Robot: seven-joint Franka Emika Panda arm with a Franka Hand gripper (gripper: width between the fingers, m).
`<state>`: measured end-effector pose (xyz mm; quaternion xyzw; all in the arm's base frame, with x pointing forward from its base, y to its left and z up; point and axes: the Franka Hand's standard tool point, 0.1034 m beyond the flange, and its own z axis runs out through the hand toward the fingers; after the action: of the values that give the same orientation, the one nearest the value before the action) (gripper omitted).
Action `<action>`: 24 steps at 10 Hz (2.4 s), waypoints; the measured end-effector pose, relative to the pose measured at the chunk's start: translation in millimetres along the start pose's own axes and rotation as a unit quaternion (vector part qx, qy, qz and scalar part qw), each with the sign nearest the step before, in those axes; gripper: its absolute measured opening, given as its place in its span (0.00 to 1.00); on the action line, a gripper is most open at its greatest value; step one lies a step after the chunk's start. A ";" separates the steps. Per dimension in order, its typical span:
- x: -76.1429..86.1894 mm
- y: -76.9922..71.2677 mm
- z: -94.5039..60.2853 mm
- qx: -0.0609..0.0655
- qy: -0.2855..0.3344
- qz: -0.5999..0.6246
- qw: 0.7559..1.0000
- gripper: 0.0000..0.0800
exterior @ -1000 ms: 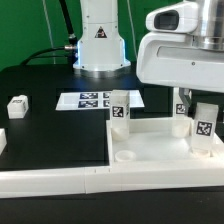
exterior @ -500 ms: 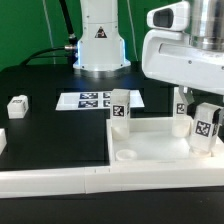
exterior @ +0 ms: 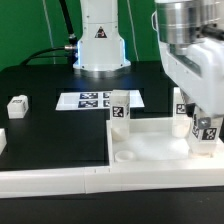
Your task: Assemble square table
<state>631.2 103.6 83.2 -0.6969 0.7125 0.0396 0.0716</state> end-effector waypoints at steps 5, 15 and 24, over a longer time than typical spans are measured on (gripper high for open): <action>-2.1 3.4 0.8 -0.008 0.003 0.027 1.000 0.48; -7.9 -2.5 8.9 -0.041 0.054 -0.583 0.810 0.81; -7.9 -2.2 9.3 -0.026 0.057 -0.380 0.923 0.36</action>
Offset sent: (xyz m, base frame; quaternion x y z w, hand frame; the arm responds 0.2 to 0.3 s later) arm 0.0000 0.0000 0.0000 0.0000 0.0000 0.0000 1.0000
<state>634.0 112.8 75.3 -0.9182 0.3953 -0.0117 0.0219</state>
